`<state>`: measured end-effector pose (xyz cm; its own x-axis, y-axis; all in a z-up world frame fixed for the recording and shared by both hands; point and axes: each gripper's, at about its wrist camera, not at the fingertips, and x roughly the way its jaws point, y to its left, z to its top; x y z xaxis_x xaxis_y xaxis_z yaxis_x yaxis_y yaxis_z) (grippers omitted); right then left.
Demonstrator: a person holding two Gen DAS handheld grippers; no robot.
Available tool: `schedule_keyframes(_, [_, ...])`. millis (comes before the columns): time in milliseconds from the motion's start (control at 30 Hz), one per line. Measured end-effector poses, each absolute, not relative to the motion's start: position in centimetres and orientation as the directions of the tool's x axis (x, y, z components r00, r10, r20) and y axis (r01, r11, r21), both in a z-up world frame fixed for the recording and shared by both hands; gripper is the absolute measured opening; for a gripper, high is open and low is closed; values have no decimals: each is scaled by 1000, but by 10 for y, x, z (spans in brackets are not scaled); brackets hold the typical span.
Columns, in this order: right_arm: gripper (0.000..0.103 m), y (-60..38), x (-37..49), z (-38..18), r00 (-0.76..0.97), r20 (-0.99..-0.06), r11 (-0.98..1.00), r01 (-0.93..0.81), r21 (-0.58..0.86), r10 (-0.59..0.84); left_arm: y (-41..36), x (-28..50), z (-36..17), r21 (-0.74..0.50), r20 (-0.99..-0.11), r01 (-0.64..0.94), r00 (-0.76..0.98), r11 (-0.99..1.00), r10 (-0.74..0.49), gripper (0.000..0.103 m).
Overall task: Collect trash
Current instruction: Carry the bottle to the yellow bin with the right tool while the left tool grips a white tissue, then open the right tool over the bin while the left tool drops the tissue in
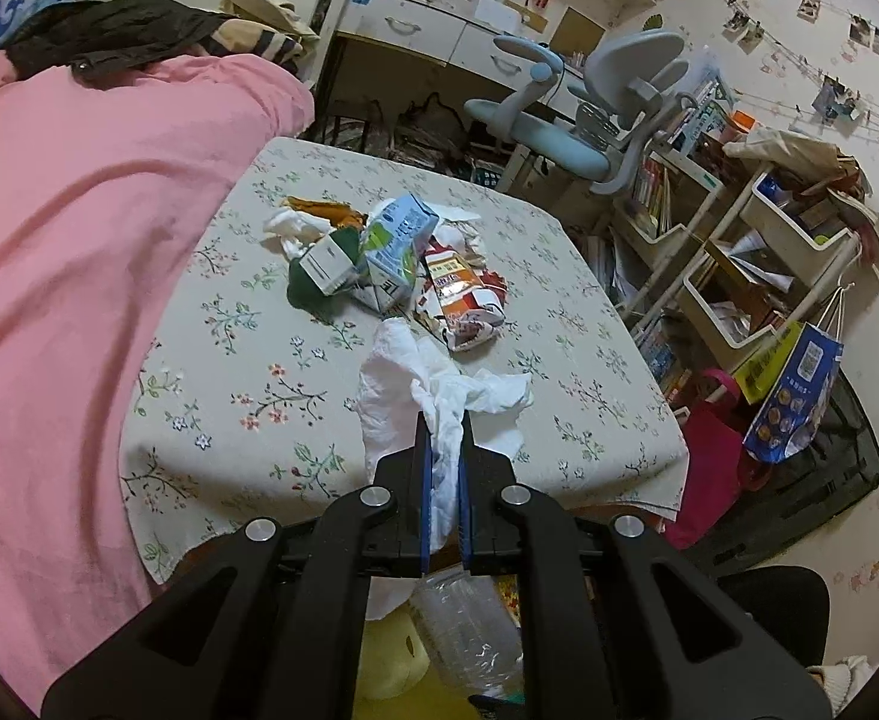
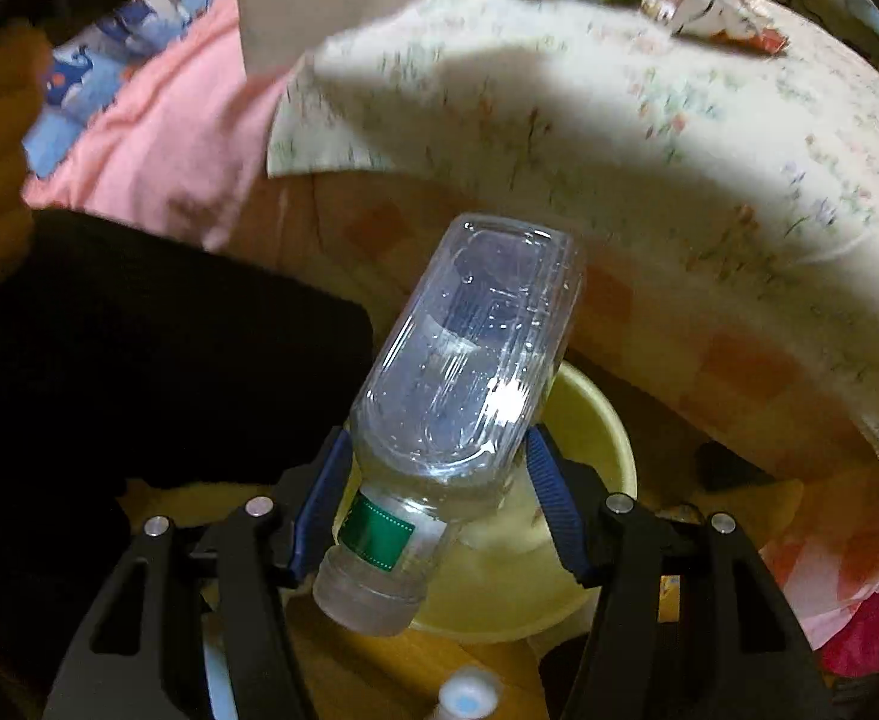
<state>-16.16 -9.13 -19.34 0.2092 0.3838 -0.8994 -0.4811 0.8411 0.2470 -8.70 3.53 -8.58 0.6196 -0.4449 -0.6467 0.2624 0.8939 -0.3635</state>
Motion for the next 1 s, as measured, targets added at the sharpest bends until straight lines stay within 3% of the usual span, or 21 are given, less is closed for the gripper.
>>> schedule_keyframes(267, [66,-99,-163,-200,207,-910,866,-437,243,360,29,-94,-90,-361,-658,278,601,890,-454,7])
schedule_keyframes(633, [74,-157,-155,-146,501,-767,916,-234,326,402,3,-121,-109,-336,-707,329,531,882,-467,7])
schedule_keyframes(1000, [75,-200,-156,-130,608,-703,912,-92,400,369,-32,-158,-143,-278,-805,415,391,866,-445,7])
